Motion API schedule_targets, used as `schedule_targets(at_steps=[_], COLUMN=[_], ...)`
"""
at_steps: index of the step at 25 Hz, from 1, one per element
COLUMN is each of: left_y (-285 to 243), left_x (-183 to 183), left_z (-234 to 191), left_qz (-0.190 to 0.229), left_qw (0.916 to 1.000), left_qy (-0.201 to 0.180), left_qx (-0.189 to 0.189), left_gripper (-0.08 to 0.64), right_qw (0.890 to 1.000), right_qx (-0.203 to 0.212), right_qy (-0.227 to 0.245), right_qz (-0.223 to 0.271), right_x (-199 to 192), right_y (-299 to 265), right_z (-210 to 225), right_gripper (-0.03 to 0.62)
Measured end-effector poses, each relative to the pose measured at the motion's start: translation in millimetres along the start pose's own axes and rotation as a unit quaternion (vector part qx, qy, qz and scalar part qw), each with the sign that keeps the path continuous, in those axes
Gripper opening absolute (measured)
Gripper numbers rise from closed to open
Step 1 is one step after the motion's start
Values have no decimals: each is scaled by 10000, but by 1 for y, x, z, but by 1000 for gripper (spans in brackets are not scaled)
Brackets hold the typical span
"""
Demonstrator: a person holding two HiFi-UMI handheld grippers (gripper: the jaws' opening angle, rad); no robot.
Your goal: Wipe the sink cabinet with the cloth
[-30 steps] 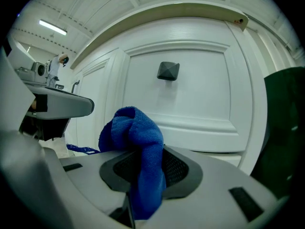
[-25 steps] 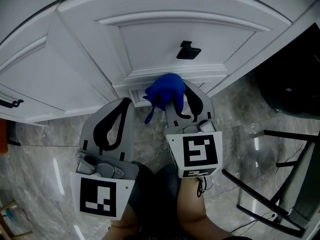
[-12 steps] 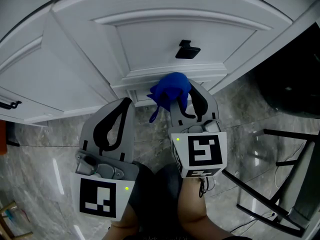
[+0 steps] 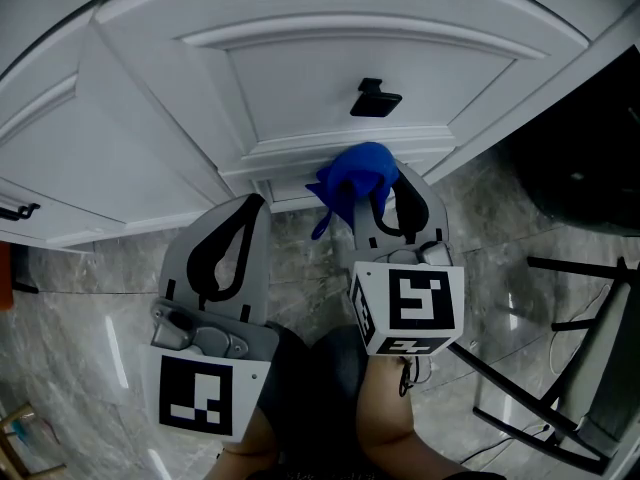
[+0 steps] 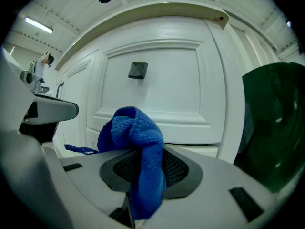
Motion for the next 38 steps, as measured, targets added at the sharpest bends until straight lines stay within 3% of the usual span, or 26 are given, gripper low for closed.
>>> schedule_targets(at_steps=[38], left_y=[-14], left_x=[-3], left_z=[9], left_qz=[-84], left_qw=[9999], left_qy=[-47], left_qx=[-106], left_gripper=[3], right_qw=[9963], right_qx=[-785], right_qy=[-354], right_qz=[51], right_x=[-9], right_y=[7], right_z=[42], right_gripper=[117])
Point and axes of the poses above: the fingertips, and each gripper's own axes: y backward along the fingers, z to its right, x out of its top, the point moved 5 cm from there along y, backward along the fingers, and after that the axes turned 4 degrees about -z, right-handed, at the moved point
